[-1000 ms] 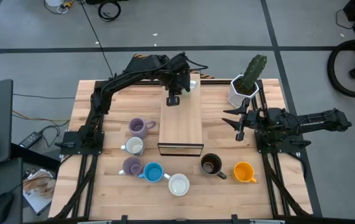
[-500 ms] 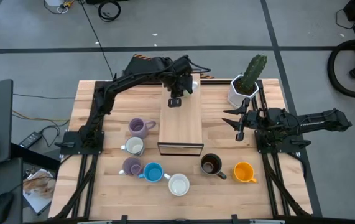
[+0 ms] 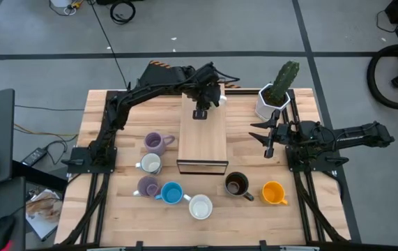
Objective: Place coffee mugs
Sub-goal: Put the green mug on the shelf
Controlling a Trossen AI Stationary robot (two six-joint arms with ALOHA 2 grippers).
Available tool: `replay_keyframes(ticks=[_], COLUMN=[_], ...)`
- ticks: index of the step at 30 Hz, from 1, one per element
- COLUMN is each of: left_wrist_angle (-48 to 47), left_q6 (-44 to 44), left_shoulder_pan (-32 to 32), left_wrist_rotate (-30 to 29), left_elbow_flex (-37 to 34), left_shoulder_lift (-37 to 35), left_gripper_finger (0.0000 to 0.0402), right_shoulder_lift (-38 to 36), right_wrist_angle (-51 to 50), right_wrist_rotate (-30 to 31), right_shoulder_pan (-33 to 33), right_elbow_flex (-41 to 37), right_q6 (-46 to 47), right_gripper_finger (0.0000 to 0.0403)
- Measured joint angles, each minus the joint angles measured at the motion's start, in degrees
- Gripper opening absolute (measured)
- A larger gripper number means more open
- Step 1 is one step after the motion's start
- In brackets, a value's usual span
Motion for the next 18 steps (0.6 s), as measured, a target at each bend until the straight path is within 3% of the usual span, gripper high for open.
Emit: replay_keyframes(ticks=[18], left_wrist_angle=[7.39], left_q6=[8.98], left_shoulder_pan=[0.59], left_wrist_rotate=[-1.22], left_elbow_flex=[0.09], left_shoulder_lift=[1.19], left_gripper_finger=[0.0141], right_shoulder_lift=[-0.02], right_wrist_angle=[-0.03], right_wrist_rotate=[0.0], right_shoulder_pan=[0.0], right_elbow_flex=[0.0], right_q6=[0.0], right_gripper_finger=[0.0158])
